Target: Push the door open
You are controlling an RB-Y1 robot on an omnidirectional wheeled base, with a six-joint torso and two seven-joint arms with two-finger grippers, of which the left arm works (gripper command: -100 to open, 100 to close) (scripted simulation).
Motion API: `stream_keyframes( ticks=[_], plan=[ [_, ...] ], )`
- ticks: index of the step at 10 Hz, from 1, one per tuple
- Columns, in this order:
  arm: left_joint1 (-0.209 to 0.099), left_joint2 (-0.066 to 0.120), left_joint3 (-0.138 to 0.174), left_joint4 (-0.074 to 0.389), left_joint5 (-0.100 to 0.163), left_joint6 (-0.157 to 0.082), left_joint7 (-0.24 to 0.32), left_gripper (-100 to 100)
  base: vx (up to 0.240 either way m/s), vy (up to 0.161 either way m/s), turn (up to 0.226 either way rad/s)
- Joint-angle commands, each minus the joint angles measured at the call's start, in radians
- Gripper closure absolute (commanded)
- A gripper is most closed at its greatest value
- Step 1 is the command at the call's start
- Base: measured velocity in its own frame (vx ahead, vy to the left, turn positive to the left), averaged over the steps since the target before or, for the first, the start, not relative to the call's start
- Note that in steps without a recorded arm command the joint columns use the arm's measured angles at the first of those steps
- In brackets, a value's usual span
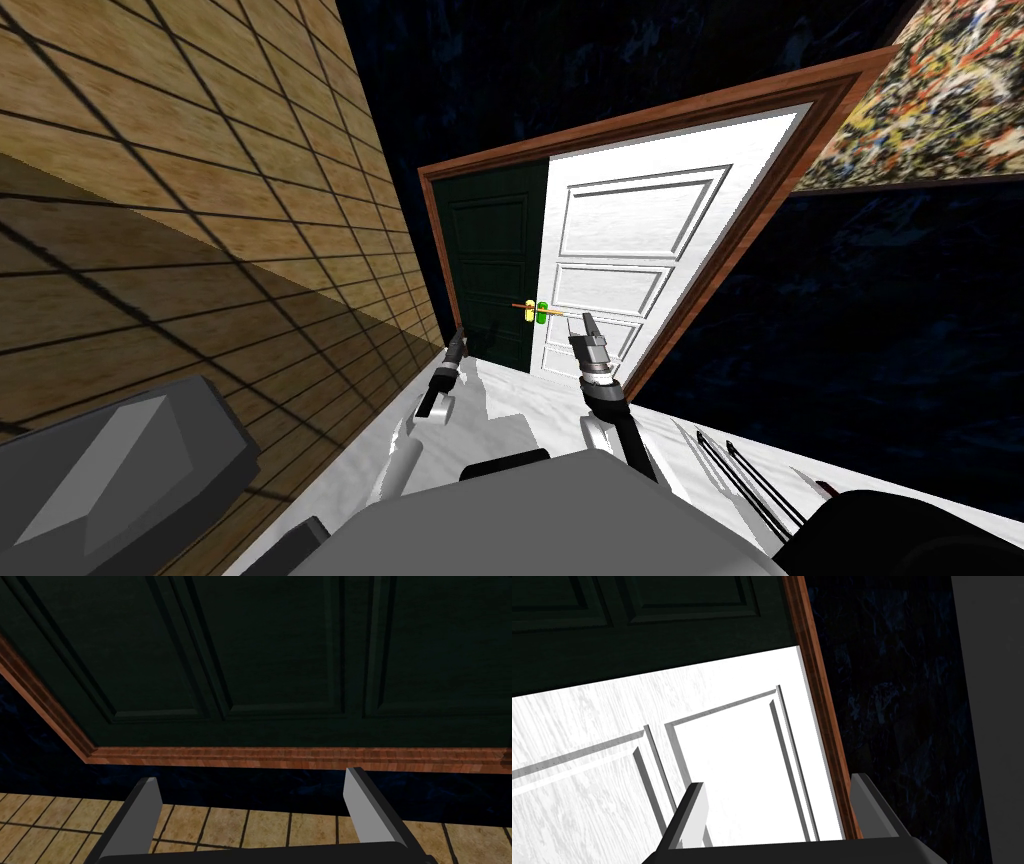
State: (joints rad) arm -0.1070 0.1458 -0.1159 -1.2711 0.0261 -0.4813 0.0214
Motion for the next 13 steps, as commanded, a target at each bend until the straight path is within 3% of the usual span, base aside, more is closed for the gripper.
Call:
stream_keyframes(
  ticks=[1, 6, 13],
  plan=[
    [-0.022, -0.006, -0.006, 0.034, 0.001, 0.004, 0.000, -100, 0.094, 0.042, 0.001],
    [-0.082, -0.016, -0.020, 0.128, 0.004, 0.011, 0.003, -100, 0.081, 0.032, -0.006],
    [-0.159, -0.037, -0.039, 0.249, 0.008, 0.019, 0.007, -100, 0.065, -0.016, -0.014]
  ],
)
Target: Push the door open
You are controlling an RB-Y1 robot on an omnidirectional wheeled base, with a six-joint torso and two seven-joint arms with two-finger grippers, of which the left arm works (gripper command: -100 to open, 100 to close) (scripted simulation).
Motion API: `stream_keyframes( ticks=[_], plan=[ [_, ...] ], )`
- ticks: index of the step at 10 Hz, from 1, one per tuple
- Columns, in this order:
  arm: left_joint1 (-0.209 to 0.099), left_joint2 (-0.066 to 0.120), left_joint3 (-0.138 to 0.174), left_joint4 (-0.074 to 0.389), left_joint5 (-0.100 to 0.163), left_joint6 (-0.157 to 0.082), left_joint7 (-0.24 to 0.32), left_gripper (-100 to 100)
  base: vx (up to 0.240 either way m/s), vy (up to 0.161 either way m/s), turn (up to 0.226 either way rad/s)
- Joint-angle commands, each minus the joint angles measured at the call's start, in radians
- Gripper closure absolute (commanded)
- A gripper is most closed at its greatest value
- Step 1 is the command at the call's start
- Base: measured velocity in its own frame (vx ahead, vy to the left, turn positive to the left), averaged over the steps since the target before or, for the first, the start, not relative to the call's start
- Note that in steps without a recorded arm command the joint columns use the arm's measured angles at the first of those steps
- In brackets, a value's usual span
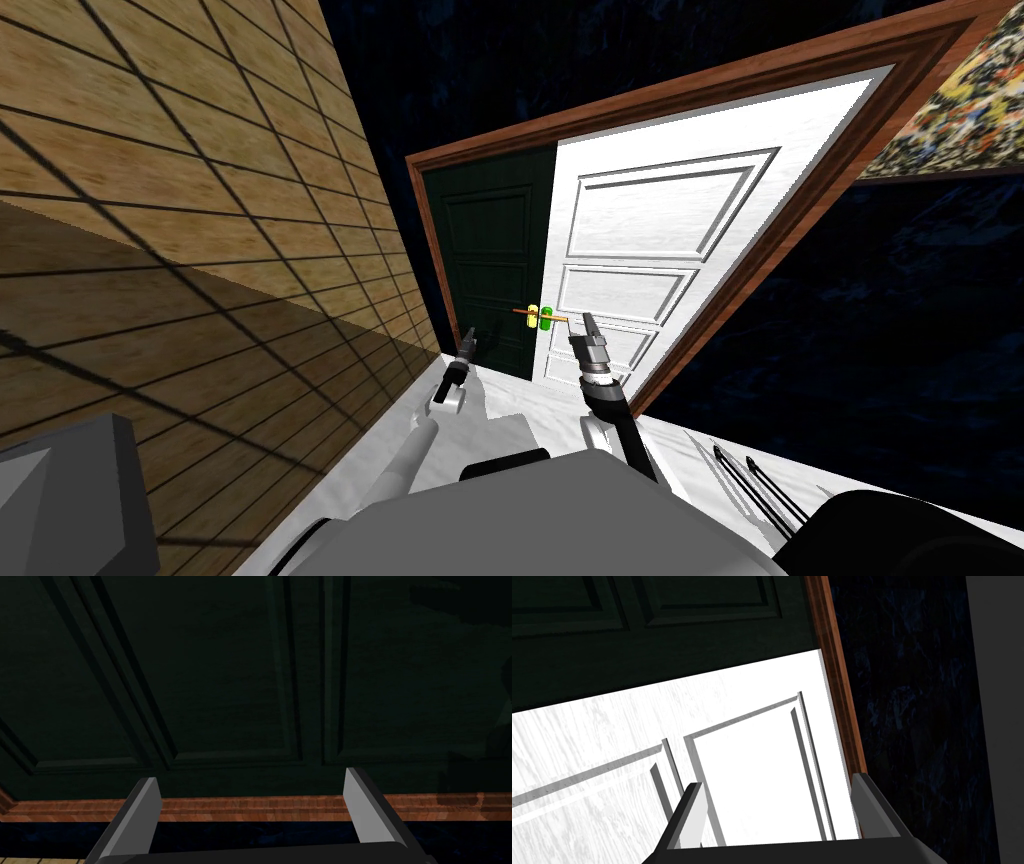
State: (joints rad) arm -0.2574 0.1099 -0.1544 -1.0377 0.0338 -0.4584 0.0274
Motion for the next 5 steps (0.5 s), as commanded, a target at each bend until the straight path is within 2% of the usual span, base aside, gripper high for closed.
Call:
stream_keyframes(
  ticks=[1, 5],
  plan=[
    [-0.017, -0.004, -0.003, 0.028, 0.001, -0.003, 0.001, -100, 0.036, -0.031, -0.014],
    [-0.070, -0.027, -0.016, 0.112, 0.004, 0.004, 0.004, -100, 0.055, -0.049, -0.025]
  ],
)
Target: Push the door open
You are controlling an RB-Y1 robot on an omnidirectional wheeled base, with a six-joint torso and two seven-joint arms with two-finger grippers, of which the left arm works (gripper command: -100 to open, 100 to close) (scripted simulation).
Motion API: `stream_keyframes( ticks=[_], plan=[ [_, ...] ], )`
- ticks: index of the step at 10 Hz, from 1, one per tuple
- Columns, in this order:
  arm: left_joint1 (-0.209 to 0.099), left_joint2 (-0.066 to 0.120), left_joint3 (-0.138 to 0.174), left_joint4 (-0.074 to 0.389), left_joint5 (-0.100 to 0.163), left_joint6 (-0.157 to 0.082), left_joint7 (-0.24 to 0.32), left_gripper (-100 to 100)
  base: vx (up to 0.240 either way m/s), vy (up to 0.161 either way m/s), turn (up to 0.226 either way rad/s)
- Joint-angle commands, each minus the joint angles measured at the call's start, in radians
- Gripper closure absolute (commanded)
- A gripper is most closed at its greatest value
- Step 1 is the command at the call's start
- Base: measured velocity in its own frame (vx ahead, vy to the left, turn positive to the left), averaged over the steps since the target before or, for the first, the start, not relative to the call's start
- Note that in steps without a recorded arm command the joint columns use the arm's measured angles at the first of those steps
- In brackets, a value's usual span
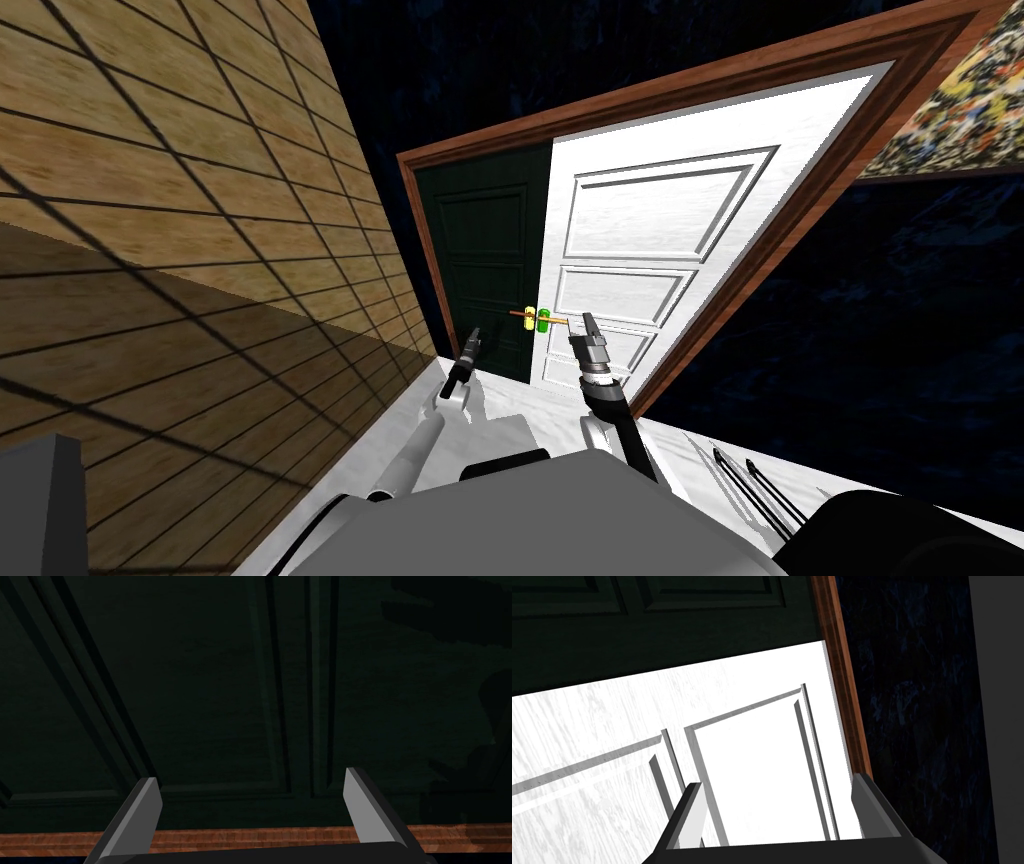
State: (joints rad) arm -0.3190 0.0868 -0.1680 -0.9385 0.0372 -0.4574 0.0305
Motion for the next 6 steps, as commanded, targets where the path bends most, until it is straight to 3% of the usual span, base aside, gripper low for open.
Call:
stream_keyframes(
  ticks=[1, 6],
  plan=[
    [-0.019, -0.009, -0.005, 0.029, 0.001, 0.004, 0.002, -100, 0.072, -0.075, -0.027],
    [-0.084, -0.052, -0.021, 0.132, 0.005, 0.011, 0.005, -100, 0.052, -0.093, -0.033]
  ],
)
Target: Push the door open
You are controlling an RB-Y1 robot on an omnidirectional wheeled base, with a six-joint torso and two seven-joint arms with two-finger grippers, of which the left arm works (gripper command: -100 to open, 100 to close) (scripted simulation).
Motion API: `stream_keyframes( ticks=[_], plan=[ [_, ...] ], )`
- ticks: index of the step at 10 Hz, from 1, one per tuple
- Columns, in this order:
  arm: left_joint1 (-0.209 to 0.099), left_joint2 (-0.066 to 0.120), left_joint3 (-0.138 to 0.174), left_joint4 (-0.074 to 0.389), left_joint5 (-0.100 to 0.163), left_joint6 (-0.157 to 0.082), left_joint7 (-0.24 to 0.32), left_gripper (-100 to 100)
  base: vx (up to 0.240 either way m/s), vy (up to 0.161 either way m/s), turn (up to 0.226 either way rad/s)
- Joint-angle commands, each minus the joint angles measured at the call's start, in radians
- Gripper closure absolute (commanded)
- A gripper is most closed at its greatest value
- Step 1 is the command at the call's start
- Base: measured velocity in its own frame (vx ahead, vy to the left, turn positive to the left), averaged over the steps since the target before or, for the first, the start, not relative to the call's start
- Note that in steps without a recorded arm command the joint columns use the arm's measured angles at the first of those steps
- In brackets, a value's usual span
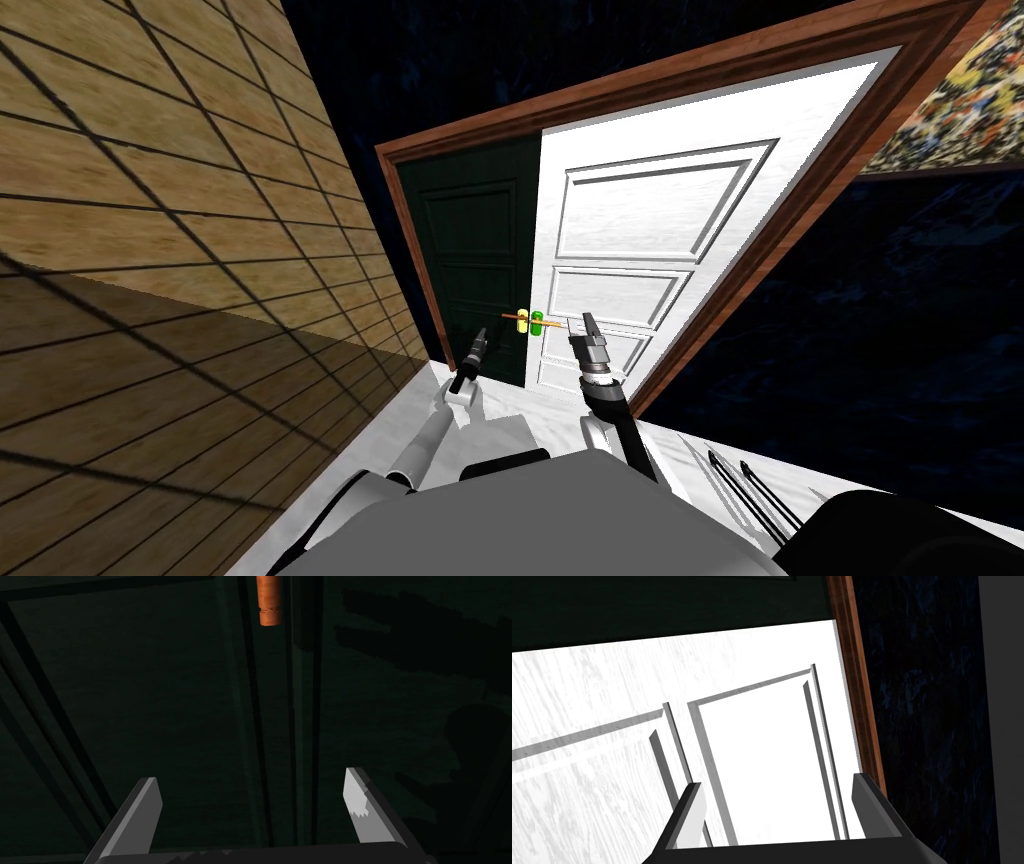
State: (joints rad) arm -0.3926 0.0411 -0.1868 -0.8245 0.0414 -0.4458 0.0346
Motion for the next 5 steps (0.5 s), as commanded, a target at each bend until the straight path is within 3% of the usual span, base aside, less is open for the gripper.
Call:
stream_keyframes(
  ticks=[1, 2, 3, 4, 5],
  plan=[
    [-0.019, -0.012, -0.004, 0.031, 0.001, 0.001, 0.002, -100, 0.054, -0.096, -0.027],
    [-0.041, -0.034, -0.010, 0.066, 0.003, 0.003, 0.003, -100, 0.059, -0.150, -0.051],
    [-0.041, -0.034, -0.010, 0.066, 0.003, 0.003, 0.003, -100, 0.049, -0.115, -0.023],
    [-0.064, -0.060, -0.015, 0.102, 0.004, 0.006, 0.004, -100, 0.058, -0.120, -0.065],
    [-0.069, -0.068, -0.017, 0.110, 0.004, 0.006, 0.005, -100, 0.047, -0.117, -0.032]
  ],
)
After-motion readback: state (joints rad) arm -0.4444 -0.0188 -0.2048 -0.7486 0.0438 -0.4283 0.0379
